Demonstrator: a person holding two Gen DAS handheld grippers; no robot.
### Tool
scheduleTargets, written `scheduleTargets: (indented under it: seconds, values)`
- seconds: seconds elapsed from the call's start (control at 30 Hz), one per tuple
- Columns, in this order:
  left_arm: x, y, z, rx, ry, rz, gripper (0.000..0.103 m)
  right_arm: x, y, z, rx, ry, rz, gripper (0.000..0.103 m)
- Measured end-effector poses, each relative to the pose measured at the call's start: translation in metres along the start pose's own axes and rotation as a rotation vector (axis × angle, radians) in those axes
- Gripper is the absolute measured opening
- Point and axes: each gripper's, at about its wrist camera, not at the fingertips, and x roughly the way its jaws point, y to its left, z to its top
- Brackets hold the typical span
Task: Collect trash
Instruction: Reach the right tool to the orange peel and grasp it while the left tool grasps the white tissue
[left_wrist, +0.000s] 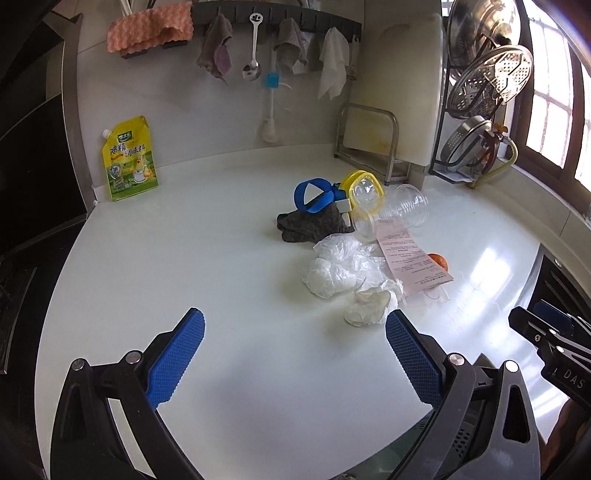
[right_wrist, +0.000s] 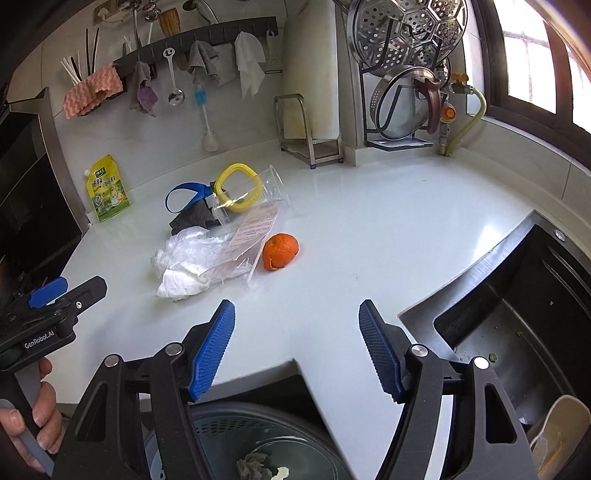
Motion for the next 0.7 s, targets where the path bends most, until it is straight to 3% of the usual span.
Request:
scheduleTargets:
  seconds: [0.7]
  values:
    - [0.040,-0.022,0.004,0.020,0.055,0.006,0.097,0.094,-0.013,0.051,-0.062,0.116,0.045,0.067]
